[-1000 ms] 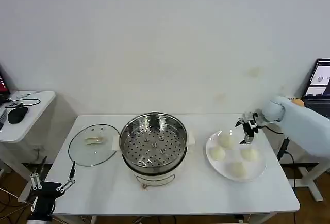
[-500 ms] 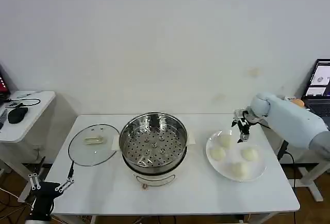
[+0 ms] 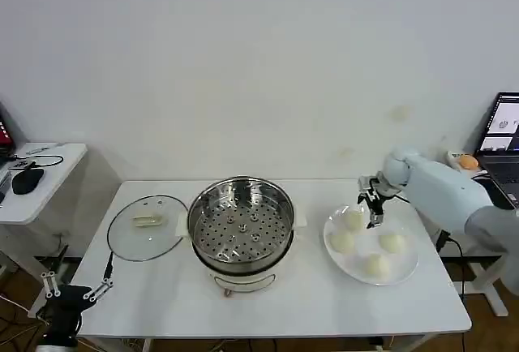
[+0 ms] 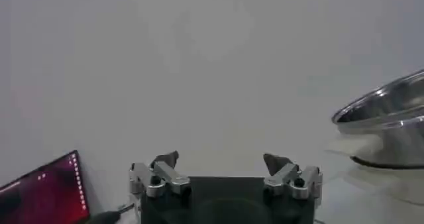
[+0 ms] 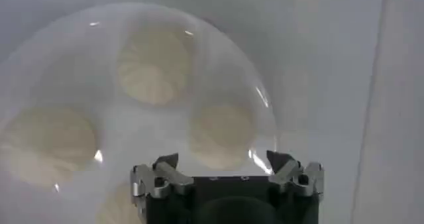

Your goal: Take steamed baozi put them in steamer then cover it.

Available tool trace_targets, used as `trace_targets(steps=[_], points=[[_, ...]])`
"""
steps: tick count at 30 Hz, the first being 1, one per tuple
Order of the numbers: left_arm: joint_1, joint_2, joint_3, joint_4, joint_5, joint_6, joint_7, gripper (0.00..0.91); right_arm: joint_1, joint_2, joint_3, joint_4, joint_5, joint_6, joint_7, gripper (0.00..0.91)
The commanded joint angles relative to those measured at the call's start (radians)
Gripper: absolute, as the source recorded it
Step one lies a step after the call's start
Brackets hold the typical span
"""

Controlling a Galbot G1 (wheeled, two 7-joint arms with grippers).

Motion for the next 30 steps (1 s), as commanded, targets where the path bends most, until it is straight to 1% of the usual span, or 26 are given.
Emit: trace_targets(steps=[1,7,19,20,21,22,24,26,30], points=[[0.0,0.001,0.0,-0.001,0.0,0.0,0.0,0.907,-0.023,0.019,0.019,-0.037,-0.019,0.007,0.003,0.907],[0.003,0.0,-0.003,0.001,0.0,0.0,0.0,0.907,-0.029,0.05,0.04,-0.088,-0.038,0.021,0.007,0.907],[0.009,-0.004,-0.008,-0.002,0.0,-0.001,0.001,0.907,-0.048,0.074,0.062,-0.119,-0.052,0.031,0.015,0.907],[0.009,-0.003,-0.009,-0.003,0.0,-0.001,0.001,0.907,-0.048,0.074,0.062,-0.12,-0.052,0.03,0.015,0.887],[0.008,-0.003,-0.009,-0.004,-0.001,-0.001,0.001,0.907,-0.048,0.076,0.062,-0.125,-0.055,0.031,0.014,0.826],[0.009,-0.003,-0.01,-0.005,0.0,-0.001,0.0,0.907,-0.048,0.077,0.062,-0.127,-0.057,0.032,0.014,0.725],[0.009,-0.003,-0.01,-0.007,-0.001,0.0,0.001,0.907,-0.049,0.077,0.062,-0.129,-0.058,0.031,0.013,0.705],[0.01,-0.004,-0.01,-0.008,0.0,0.0,0.0,0.907,-0.05,0.075,0.063,-0.124,-0.057,0.031,0.011,0.655],[0.015,-0.004,-0.011,-0.01,-0.001,-0.001,0.0,0.907,-0.048,0.077,0.067,-0.124,-0.055,0.032,0.016,0.635]])
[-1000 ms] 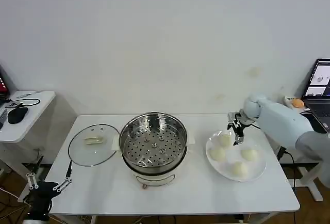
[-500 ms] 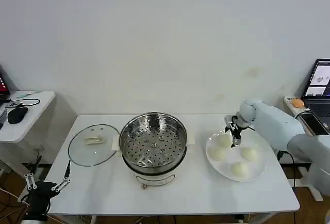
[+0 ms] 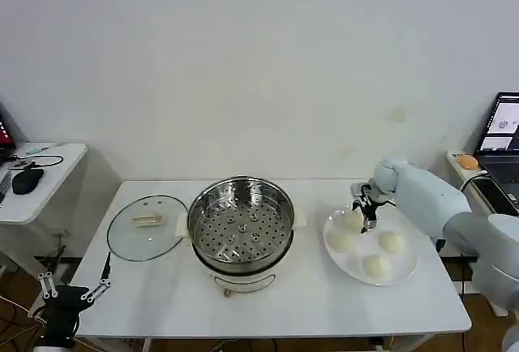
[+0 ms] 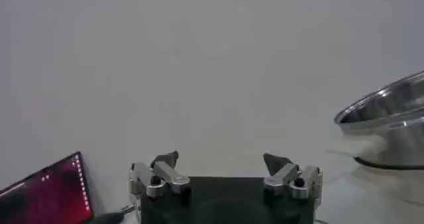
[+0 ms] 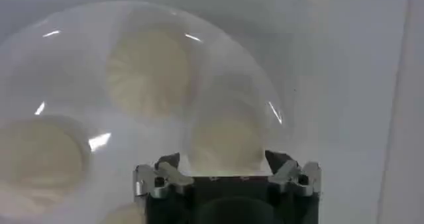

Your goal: Take steamed baozi put them in steamer then cover it.

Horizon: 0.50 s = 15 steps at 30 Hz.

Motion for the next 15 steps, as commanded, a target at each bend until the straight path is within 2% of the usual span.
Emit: trace_targets(steps=[1,10,15], points=[[0.001,0.001,-0.001,0.0,0.0,-0.001,0.0,0.907,0.001,0.005,0.006,-0.01,-0.004,0.003,0.002,0.635],[0.003,-0.005,0.001,0.001,0.003,-0.002,0.0,0.907,0.046,-0.049,-0.017,0.075,0.017,0.006,0.004,0.625],[0.002,-0.006,0.0,0.001,0.004,-0.002,0.0,0.907,0.162,-0.143,-0.115,0.29,0.075,0.017,0.007,0.635]])
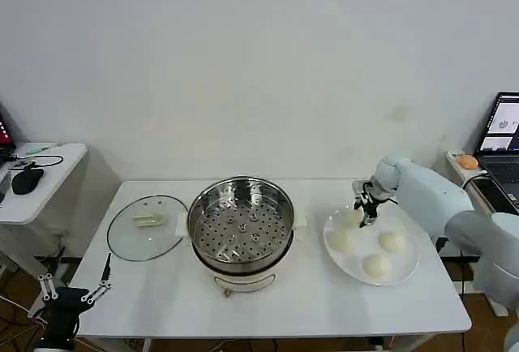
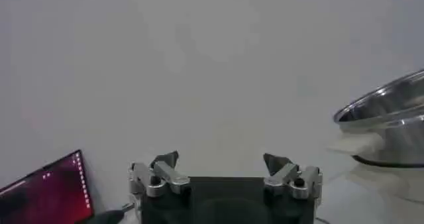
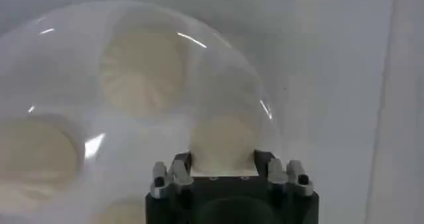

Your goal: Take steamed baozi put them in steamer then cover it.

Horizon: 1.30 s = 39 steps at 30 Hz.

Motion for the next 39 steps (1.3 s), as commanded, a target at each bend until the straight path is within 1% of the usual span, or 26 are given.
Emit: trace_targets(steps=[1,4,6,9,11,12,13,14,15,18,19,22,24,28,31,34,35,36,39], points=[[0.001,0.001,0.0,0.0,0.001,0.0,0.0,0.907,0.132,-0.103,-0.098,0.24,0.058,0.018,0.005,0.625],[-0.001,-0.001,0.002,0.0,0.006,0.001,0.0,0.907,0.222,-0.126,-0.165,0.343,0.084,0.042,0.008,0.625],[-0.005,-0.003,0.006,-0.001,0.012,0.002,0.0,0.907,0.278,-0.128,-0.188,0.402,0.099,0.058,0.008,0.635],[-0.009,-0.007,0.014,-0.004,0.024,0.003,0.0,0.907,0.388,-0.114,-0.248,0.478,0.129,0.111,0.006,0.625],[-0.011,-0.01,0.018,-0.006,0.029,0.004,-0.001,0.907,0.445,-0.101,-0.28,0.523,0.137,0.132,0.005,0.625],[-0.01,-0.012,0.019,-0.007,0.032,0.004,-0.001,0.907,0.46,-0.095,-0.296,0.544,0.13,0.151,0.005,0.635],[-0.01,-0.014,0.021,-0.009,0.035,0.005,-0.001,0.907,0.497,-0.086,-0.308,0.576,0.113,0.172,0.006,0.625],[-0.009,-0.015,0.021,-0.009,0.036,0.005,-0.001,0.907,0.503,-0.083,-0.311,0.585,0.11,0.174,0.007,0.635],[-0.008,-0.017,0.022,-0.01,0.038,0.005,-0.001,0.907,0.52,-0.073,-0.317,0.612,0.094,0.196,0.012,0.635],[-0.005,-0.02,0.022,-0.01,0.041,0.004,-0.001,0.907,0.538,-0.046,-0.322,0.655,0.095,0.215,0.02,0.625],[-0.004,-0.022,0.022,-0.01,0.042,0.004,-0.001,0.907,0.539,-0.031,-0.321,0.67,0.069,0.247,0.029,0.625],[0.0,-0.025,0.021,-0.013,0.042,0.003,-0.001,0.907,0.536,-0.004,-0.316,0.704,-0.005,0.303,0.052,0.635],[0.005,-0.025,0.02,-0.017,0.042,0.003,-0.001,0.907,0.533,0.009,-0.315,0.72,-0.025,0.32,0.059,0.635],[0.008,-0.026,0.017,-0.018,0.042,0.003,-0.001,0.907,0.523,0.066,-0.301,0.745,-0.094,0.356,0.074,0.625],[0.009,-0.027,0.015,-0.019,0.042,0.003,-0.001,0.907,0.509,0.113,-0.287,0.72,-0.155,0.391,0.083,0.635],[0.009,-0.028,0.015,-0.019,0.045,0.003,-0.001,0.907,0.49,0.17,-0.28,0.674,-0.192,0.42,0.092,0.635],[0.009,-0.029,0.016,-0.02,0.046,0.003,-0.001,0.907,0.482,0.187,-0.277,0.666,-0.212,0.423,0.093,0.625],[0.01,-0.03,0.016,-0.021,0.046,0.004,-0.001,0.907,0.474,0.199,-0.275,0.656,-0.231,0.422,0.091,0.635],[0.009,-0.031,0.015,-0.021,0.045,0.004,-0.001,0.907,0.44,0.231,-0.276,0.621,-0.252,0.433,0.092,0.635]])
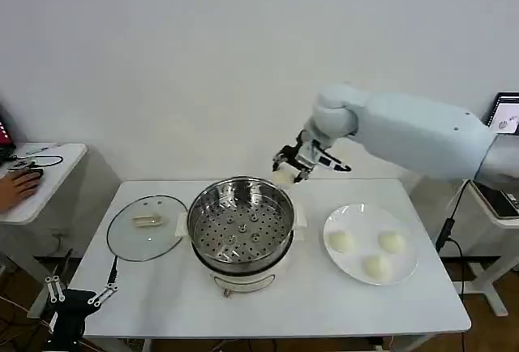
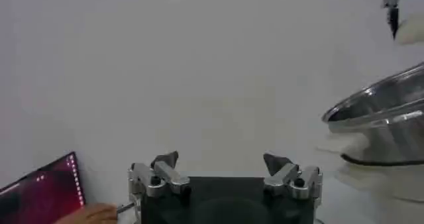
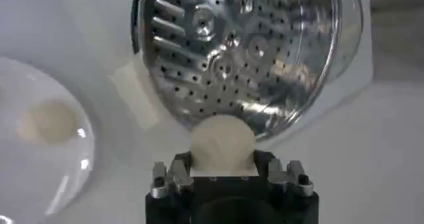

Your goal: Take steamed baozi put them in steamer then cover it.

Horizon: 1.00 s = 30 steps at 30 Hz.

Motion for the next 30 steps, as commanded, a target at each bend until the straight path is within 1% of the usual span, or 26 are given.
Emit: trace_targets(steps=[1,3,6,14,18,24,30], points=[[0.0,0.0,0.0,0.0,0.001,0.0,0.0,0.907,-0.032,0.127,-0.003,-0.032,-0.127,0.08,0.016,0.635],[-0.001,0.001,-0.002,0.002,0.0,0.0,0.0,0.907,-0.059,0.139,-0.003,-0.047,-0.138,0.087,0.018,0.625],[-0.002,0.002,-0.004,0.001,-0.002,0.001,0.0,0.907,-0.09,0.154,0.0,-0.06,-0.153,0.09,0.017,0.635],[-0.011,0.003,-0.005,0.004,-0.003,0.004,0.001,0.907,-0.127,0.163,0.002,-0.062,-0.172,0.102,0.021,0.635],[-0.015,0.004,-0.005,0.008,-0.003,0.006,0.001,0.907,-0.145,0.174,0.011,-0.085,-0.213,0.101,0.018,0.635],[-0.014,0.001,-0.003,0.009,-0.002,0.006,0.001,0.907,-0.17,0.189,0.031,-0.124,-0.259,0.121,0.021,0.635],[-0.014,0.004,-0.009,0.011,-0.003,0.006,0.001,0.907,-0.184,0.2,0.036,-0.148,-0.263,0.129,0.023,0.635]])
